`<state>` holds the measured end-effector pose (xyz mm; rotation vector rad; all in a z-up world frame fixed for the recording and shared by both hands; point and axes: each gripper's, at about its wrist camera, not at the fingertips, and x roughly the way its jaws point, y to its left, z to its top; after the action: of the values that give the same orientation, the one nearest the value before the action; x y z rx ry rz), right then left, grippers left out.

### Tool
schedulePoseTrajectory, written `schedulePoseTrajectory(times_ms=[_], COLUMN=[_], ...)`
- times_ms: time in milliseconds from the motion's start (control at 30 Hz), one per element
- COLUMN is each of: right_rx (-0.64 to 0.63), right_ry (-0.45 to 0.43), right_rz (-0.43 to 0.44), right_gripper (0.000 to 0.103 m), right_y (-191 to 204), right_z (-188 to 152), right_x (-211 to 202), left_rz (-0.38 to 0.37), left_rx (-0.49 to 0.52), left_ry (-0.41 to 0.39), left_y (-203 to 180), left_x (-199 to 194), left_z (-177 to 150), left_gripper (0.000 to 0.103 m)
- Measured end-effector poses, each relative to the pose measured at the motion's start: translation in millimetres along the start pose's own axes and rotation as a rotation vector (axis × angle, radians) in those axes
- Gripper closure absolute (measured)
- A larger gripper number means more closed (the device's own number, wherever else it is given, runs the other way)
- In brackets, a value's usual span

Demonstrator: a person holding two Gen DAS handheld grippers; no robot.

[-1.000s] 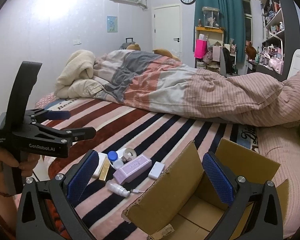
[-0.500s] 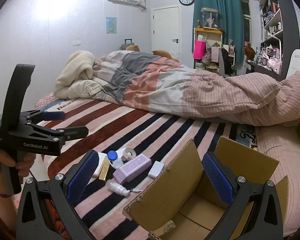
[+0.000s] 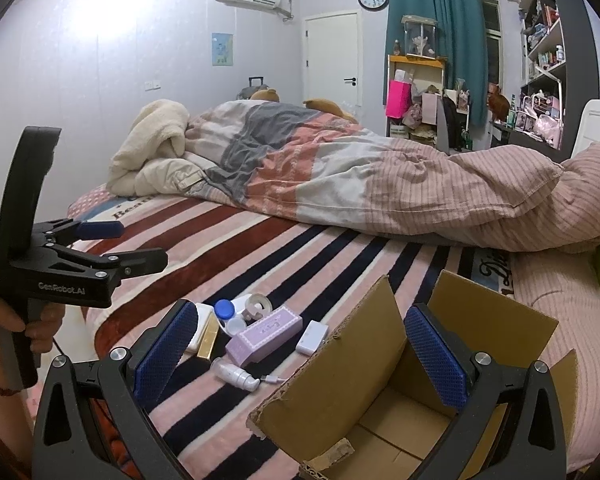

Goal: Organize rigid objects

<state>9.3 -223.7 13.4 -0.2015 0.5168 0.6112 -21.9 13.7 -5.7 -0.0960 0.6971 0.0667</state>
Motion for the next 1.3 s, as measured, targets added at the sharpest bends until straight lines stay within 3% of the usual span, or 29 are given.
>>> schedulePoseTrajectory(times_ms=[733,800,867,900,967,1133,1300], right_rx=[-0.008,-0.027,-0.073,-0.099,-0.121,-0.158,-0.132], right_ry=[-0.015,-0.039,-0.056,-0.069,-0.078,0.007,0.197], right_rz=[-0.010,-0.043,-0.092,-0.103,-0.053,0.074,0.180], right_gripper=[0.000,0.007,0.028,0.033,0.044,0.048,0.048], right_y=[-2.4,1.2,14.5,22.5,35.2,73.0,99.8], right_z=[2.0,4.5,8.9,12.2,16.3,14.3,-14.8], right_x=[2.6,0.8,1.3,2.5,6.7,44.1,98.7], left_rz=[0.005,-0.013,-0.008,-0.005,-0.001,-0.035,-0.073], left_rx=[-0.007,0.004,0.027,0.036,0.033,0.031,0.005], left_ry=[0.000,-0.017,-0.015,-0.011,-0.008,0.014,0.034], left_y=[17.8,23.8,31.7,38.5,52.9,87.5,112.3], left_x=[-5.4,-8.4,-7.8,-7.2,-6.3,-0.6,11.3], left_z=[-1.9,-1.4,-2.3,-3.0,-5.5,-18.4,-41.4], left_gripper=[0.001,0.001,0.001,0.001,0.001,0.001,0.001])
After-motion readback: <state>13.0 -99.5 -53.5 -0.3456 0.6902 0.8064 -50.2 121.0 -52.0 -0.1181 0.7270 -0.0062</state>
